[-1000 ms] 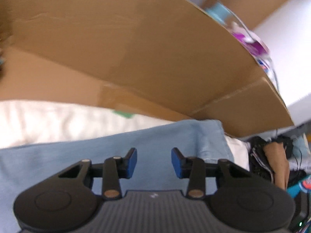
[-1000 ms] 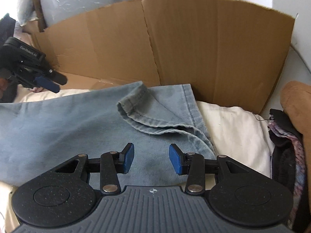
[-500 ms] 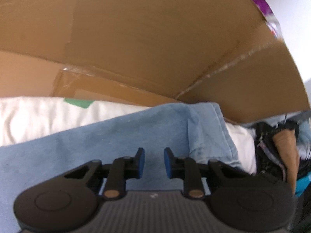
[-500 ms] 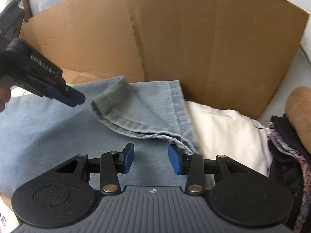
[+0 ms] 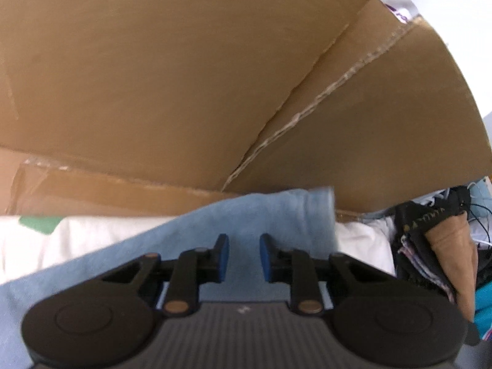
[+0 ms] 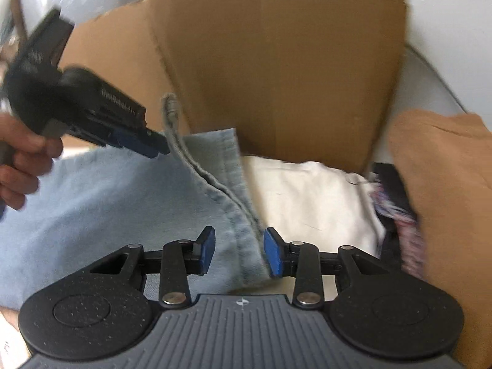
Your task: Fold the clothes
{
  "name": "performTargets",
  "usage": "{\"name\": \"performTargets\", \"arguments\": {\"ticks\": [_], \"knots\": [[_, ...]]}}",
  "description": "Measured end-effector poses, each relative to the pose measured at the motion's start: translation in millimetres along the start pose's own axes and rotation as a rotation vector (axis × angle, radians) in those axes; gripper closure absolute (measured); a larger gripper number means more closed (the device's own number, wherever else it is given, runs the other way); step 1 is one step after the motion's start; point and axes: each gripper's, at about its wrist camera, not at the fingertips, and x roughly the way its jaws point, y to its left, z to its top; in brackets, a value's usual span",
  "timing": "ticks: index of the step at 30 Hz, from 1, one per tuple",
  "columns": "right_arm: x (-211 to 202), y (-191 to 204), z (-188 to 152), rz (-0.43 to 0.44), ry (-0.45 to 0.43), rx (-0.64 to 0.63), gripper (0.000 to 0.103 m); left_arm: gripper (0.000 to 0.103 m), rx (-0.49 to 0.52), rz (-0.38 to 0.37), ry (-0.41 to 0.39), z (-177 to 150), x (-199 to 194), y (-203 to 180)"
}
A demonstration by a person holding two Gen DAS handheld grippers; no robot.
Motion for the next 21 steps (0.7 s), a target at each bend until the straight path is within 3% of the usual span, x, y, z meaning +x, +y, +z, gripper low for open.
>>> {"name": "performTargets", "arguments": {"ticks": [9, 11, 16, 21], "knots": [[-8.0, -1.4, -15.7, 0.024, 0.034, 0.022, 0.061, 0.08, 0.041, 0.043, 0.009, 3.1, 19.8, -14.2], [-8.6, -2.6, -18.0, 0.025, 0.039, 0.041, 0.061, 0.08, -0.072, 0.1, -0.05, 2.6, 26.0, -18.1], [-6.1, -3.5, -22.2, 0.015, 0.044, 0.079, 0.06, 0.079, -0.077, 0.075, -0.086, 3.1, 36.1, -30.0], [-1.7, -9.4, -20.2, 0.021, 0.05, 0.163, 0.06, 0.079, -0.069, 0.091, -0.067, 10.7, 39.4, -38.4]]}}
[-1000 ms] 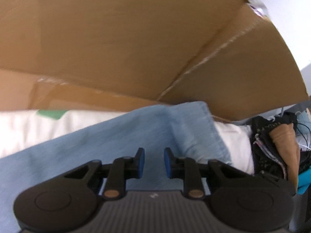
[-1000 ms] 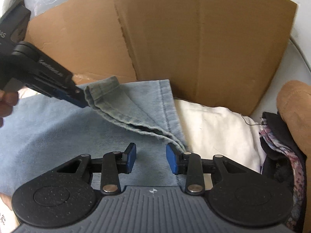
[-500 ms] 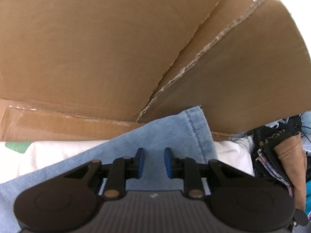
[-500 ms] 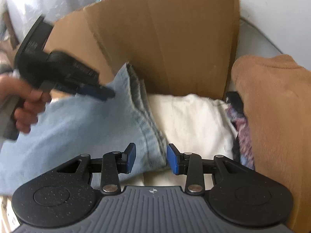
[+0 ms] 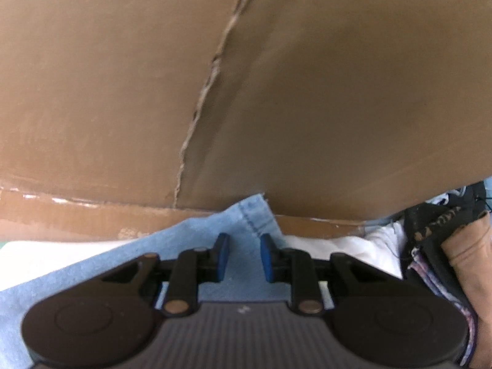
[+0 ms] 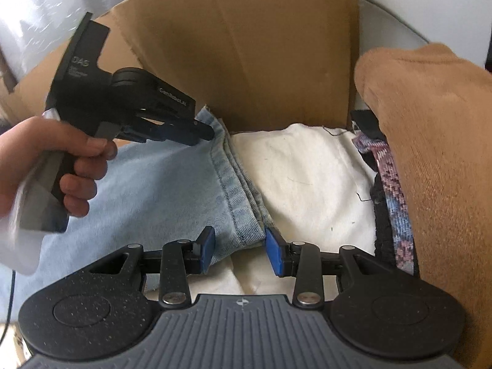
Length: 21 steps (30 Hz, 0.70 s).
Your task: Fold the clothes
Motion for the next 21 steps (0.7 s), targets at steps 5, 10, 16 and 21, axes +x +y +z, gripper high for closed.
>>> {"name": "performTargets", "arguments": {"ticks": [5, 10, 16, 21], "knots": [[2.9, -1.1, 1.3, -0.042, -0.009, 0.061, 0.079, 0.079, 0.034, -0.023, 0.027, 2.7, -28.8, 3.1], [2.8, 6.9, 1.2, -0.084, -0.017, 0.009, 0.088, 0.079, 0.07, 0.005, 0.049, -5.5, -72.2, 26.5], [2.1, 15.5, 6.5, -0.137, -0.05, -0.047, 0.091, 0.075, 0.08, 0.074, 0.067, -36.7, -126.4, 72.3], [2.9, 14.5, 12.1, -0.153, -0.056, -0.067, 0.095, 0.074, 0.052, 0.167, 0.067, -89.3, -167.4, 105.3]]}}
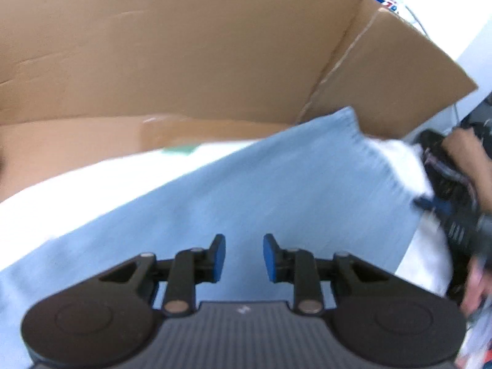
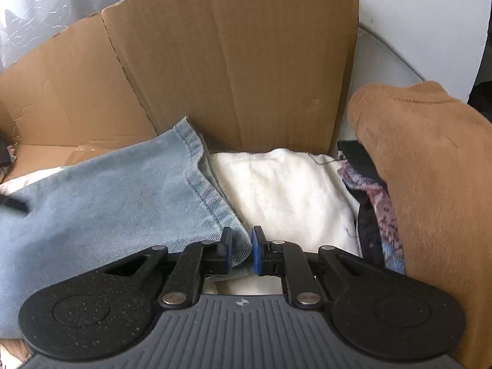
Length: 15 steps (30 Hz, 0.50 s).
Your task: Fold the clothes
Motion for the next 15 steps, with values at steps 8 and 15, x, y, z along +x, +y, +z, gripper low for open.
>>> {"name": "performTargets", "arguments": {"ticks": [8, 15], "knots": [[0.4, 4.0, -1.9, -0.031, -0.001, -0.044, 0.095, 0.068, 0.0, 0.053, 0.102, -72.2, -34.4, 28.3], [-1.9, 11.0, -0.3, -0.078, -0.008, -0.077, 0.095, 0.05, 0.072, 0.037, 0.132, -103.5, -28.4, 9.2]]}}
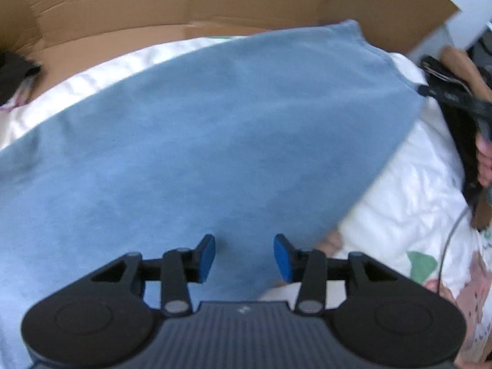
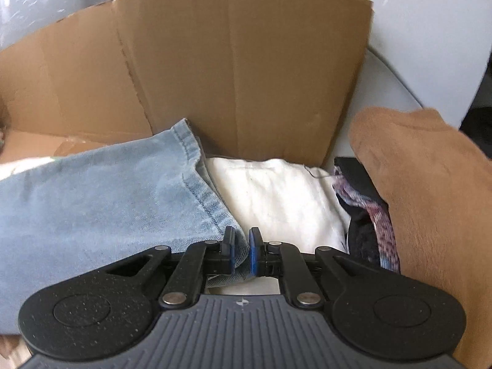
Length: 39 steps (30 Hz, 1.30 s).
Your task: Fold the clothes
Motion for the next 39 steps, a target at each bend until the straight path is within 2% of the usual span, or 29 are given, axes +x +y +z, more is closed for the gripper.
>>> {"name": "performTargets", "arguments": {"ticks": [6, 8, 9, 10, 15, 24, 27, 31, 39], "knots": [[-5.3, -2.2, 9.0, 0.005, 0.002, 0.064, 0.09, 0.03, 0.129, 0.032, -0.021, -0.1, 19.2, -39.6], [-15.6, 5.0, 11.2, 0.02, -0.031, 0.033, 0.073, 0.026, 0.172, 0.042, -0.026, -1.6, 29.4, -54.1], [-20.3, 9.0, 11.7, 0.026, -0.044, 0.015, 0.061, 0.026, 0.193, 0.052, -0.027, -1.7, 34.1, -59.8], [-24.2, 12.0, 11.3, 0.039, -0.051, 0.004, 0.057, 0.024, 0.212, 0.065, -0.029, -2.1, 37.7, -64.2], [-35.8, 21.3, 2.5, 0.114, -0.026, -0.006, 0.056, 0.019, 0.271, 0.108, -0.072, -1.2, 49.4, -77.1], [-50.6, 19.3, -24.2, 0.165, 0.017, 0.037, 0.056, 0.015, 0.377, 0.181, -0.14, -0.5, 57.1, -96.5], [-48.5, 15.0, -34.9, 0.167, 0.042, 0.09, 0.056, 0.013, 0.432, 0.201, -0.178, -5.9, 58.9, -101.6], [-43.6, 18.0, -47.3, 0.144, 0.07, 0.112, 0.056, 0.012, 0.434, 0.2, -0.198, -6.6, 60.4, -102.5], [-42.6, 36.4, -60.2, 0.174, 0.06, 0.079, 0.056, 0.027, 0.426, 0.195, -0.245, -8.2, 55.3, -101.1]]}}
